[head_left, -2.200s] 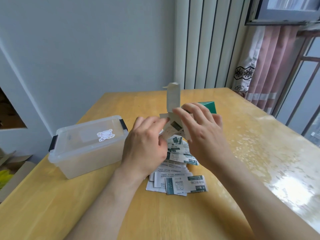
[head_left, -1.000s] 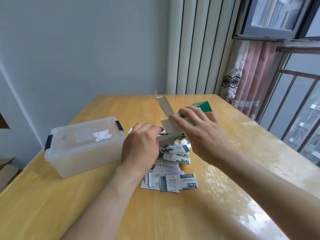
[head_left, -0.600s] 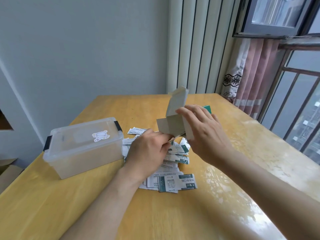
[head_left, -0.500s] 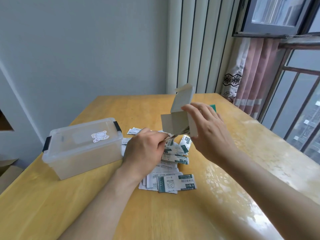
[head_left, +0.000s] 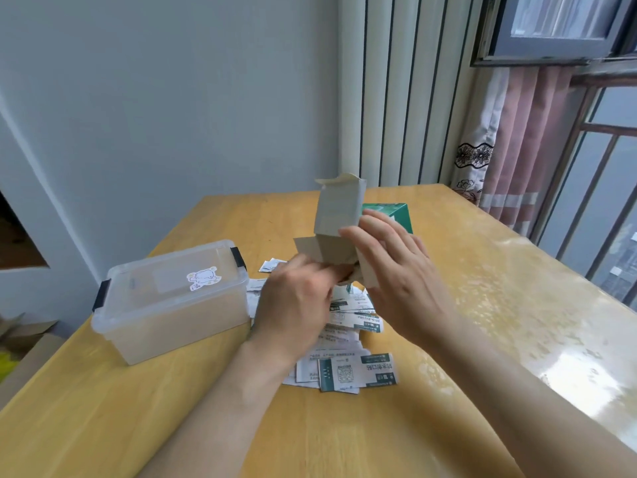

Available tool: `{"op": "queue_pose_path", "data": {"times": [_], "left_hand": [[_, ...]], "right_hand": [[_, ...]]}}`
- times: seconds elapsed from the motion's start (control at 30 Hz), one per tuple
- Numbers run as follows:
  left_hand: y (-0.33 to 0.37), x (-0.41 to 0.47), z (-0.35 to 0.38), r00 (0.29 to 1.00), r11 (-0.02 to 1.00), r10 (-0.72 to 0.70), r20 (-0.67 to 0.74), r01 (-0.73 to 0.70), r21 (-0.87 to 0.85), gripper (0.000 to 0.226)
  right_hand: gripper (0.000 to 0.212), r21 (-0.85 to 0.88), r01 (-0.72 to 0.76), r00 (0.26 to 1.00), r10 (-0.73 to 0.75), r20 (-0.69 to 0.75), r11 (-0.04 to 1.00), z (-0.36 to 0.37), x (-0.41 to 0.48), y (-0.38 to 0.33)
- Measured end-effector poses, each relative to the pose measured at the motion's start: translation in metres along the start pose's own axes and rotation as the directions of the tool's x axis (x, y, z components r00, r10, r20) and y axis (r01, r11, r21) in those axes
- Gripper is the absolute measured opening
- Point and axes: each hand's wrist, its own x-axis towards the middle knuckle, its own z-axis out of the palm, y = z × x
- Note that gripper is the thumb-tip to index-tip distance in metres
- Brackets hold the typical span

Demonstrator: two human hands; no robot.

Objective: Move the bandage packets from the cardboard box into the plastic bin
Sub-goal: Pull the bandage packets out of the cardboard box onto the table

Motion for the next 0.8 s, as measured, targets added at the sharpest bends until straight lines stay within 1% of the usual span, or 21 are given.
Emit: {"op": "queue_pose_path", "data": {"times": [0.1,0.2,0.3,0.4,0.43,0.5,0.57,0.63,0.7,0.73,0.8], "left_hand": [[-0.002,-0.002,-0.008,0.997,1.0,-0.031,-0.074,0.031,0.0,0.035],[-0.01,-0.004,-0.012,0.985,0.994,-0.111,-0.135,0.109,-0.019,0.041],[-0.014,-0.003,-0.012,0.976,0.982,-0.183,-0.117,0.186,0.019,0.051],[-0.014,-0.003,-0.011,0.974,0.973,-0.211,-0.079,0.217,0.075,0.062],[-0.015,-0.003,-0.012,0.976,0.975,-0.201,-0.078,0.208,0.085,0.064],[-0.012,-0.002,-0.015,0.982,0.983,-0.156,-0.102,0.164,0.077,0.064],[-0.004,0.001,-0.017,0.986,0.994,-0.091,-0.137,0.098,0.044,0.057],[0.005,0.003,-0.016,0.992,0.999,-0.035,-0.125,0.039,0.034,0.049],[0.01,0.002,-0.013,0.993,0.999,0.014,-0.121,-0.01,0.039,0.043],[0.011,0.001,-0.011,0.991,0.999,0.023,-0.135,-0.019,0.033,0.038],[0.007,-0.001,-0.012,0.98,1.0,-0.019,-0.197,0.022,0.012,0.03]], "right_hand": [[0.064,0.064,-0.064,0.998,0.064,0.005,0.996,0.006,-0.005,0.004],[0.076,0.15,-0.204,0.979,0.204,0.015,0.967,0.012,-0.009,0.015],[0.077,0.176,-0.331,0.942,0.336,0.0,0.927,0.011,-0.013,0.026],[0.078,0.142,-0.362,0.928,0.371,-0.041,0.921,0.006,-0.015,0.03],[0.078,0.116,-0.341,0.935,0.349,-0.059,0.933,0.004,-0.015,0.03],[0.078,0.055,-0.253,0.964,0.257,-0.068,0.966,0.002,-0.013,0.028],[0.077,0.026,-0.162,0.985,0.164,-0.06,0.986,0.001,-0.011,0.024],[0.075,0.02,-0.088,0.995,0.088,-0.044,0.996,0.0,-0.008,0.021],[0.073,-0.018,0.003,1.0,-0.003,0.006,1.0,-0.005,-0.004,0.019],[0.068,-0.053,0.066,0.997,-0.064,0.043,0.996,-0.008,-0.001,0.018],[0.051,-0.144,0.23,0.968,-0.21,0.138,0.963,-0.014,0.007,0.016]]}}
